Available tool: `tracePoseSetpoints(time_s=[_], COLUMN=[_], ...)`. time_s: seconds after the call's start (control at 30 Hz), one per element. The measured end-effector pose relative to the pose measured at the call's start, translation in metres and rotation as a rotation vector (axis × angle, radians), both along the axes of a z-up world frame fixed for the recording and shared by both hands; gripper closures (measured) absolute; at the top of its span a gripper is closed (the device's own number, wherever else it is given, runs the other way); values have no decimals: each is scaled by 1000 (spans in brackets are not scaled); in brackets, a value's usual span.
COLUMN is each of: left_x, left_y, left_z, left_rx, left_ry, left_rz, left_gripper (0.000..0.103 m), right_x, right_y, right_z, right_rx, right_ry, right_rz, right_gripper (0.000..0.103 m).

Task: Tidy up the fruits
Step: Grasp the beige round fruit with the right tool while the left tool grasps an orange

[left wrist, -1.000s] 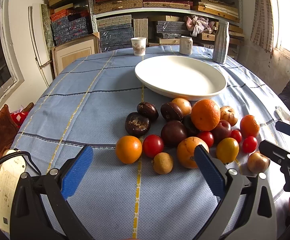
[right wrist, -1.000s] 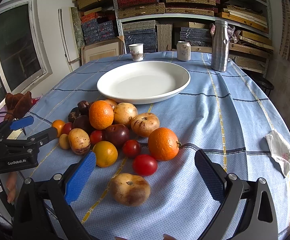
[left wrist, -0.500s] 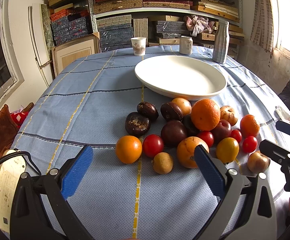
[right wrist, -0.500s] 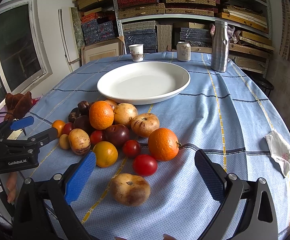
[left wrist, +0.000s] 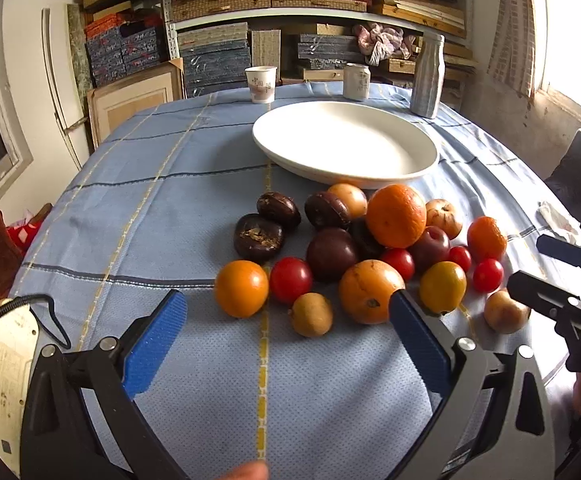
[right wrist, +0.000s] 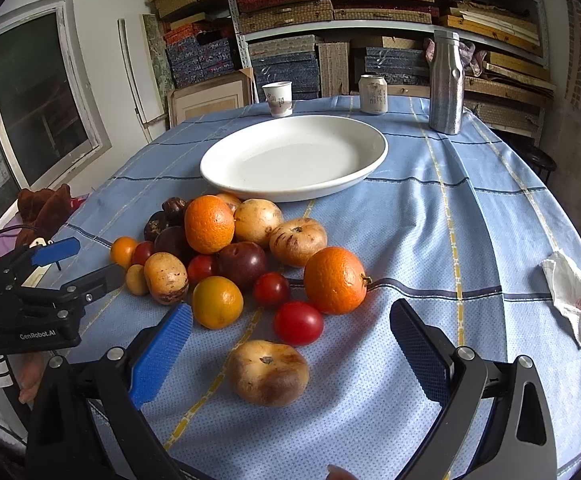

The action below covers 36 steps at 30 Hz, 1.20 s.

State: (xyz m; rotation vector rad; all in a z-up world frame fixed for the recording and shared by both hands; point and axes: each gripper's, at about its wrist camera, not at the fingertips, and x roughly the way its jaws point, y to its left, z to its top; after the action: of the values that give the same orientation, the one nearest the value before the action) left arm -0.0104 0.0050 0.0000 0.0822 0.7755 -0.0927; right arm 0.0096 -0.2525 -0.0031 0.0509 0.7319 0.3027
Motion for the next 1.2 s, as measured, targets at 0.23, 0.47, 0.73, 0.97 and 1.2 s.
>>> tracePoseSetpoints(time_s=[0.23, 0.47, 0.73, 0.97, 1.2], left_x=[0, 9, 13, 8, 11], left_y=[13, 23, 29, 30, 36], left_z=[-18, -34, -45, -42, -32], left_rx=[49, 13, -9, -11, -5], left_ry=[102, 199, 247, 239, 198], left_rz=[4, -2, -15, -37, -27], left_gripper=[4, 4, 4, 4, 4], right_x=[4, -6, -1, 10, 4], right_y=[-12, -15, -17, -7, -2], right_z=[-11, -17, -20, -33, -36], right_rx=[7, 18, 50, -11, -103], right_ry=[84, 93, 128, 208, 205], right_rz=[-26, 15, 83, 102, 191], right_gripper=[3, 3, 3, 3, 3])
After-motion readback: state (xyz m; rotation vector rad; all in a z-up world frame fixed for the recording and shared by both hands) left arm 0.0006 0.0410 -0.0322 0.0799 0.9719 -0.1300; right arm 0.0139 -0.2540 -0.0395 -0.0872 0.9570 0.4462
